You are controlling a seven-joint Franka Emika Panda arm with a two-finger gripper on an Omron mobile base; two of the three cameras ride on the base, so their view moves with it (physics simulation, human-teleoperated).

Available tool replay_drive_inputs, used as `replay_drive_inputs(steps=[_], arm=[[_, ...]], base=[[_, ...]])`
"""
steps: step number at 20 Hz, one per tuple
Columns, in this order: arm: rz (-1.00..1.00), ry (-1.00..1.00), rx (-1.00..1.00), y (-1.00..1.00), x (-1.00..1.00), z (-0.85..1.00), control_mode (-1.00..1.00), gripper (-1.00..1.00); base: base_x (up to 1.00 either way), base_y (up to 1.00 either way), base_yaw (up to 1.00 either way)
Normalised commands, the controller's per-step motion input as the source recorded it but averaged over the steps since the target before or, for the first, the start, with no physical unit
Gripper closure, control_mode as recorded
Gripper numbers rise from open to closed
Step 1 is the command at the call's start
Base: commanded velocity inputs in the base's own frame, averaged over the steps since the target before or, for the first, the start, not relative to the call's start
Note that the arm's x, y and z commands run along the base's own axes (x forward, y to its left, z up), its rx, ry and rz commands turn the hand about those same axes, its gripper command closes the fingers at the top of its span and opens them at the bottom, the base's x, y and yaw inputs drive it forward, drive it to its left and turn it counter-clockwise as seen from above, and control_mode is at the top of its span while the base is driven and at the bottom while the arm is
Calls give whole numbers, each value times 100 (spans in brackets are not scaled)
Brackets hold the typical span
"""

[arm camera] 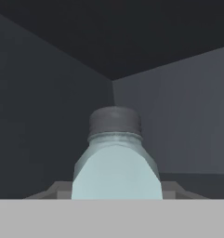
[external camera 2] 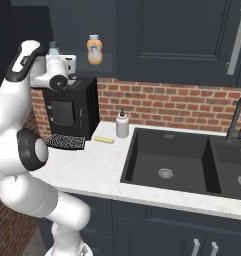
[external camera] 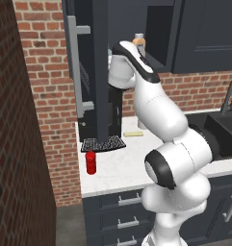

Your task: Put the shaker and condiment bottle from the counter next to their counterparts in the cabinet.

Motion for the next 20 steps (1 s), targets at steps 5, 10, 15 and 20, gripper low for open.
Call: replay_drive_inputs(steps=[5,10,15,20], arm=[[0,0,0,0,13,-4,-100,100],[0,0,0,0,6,-1,-100,100],[0,0,0,0,6,0,-100,100],[0,0,0,0,11,0,-100,100]], base=[[0,0,0],[0,0,0],[0,0,0],[0,0,0]])
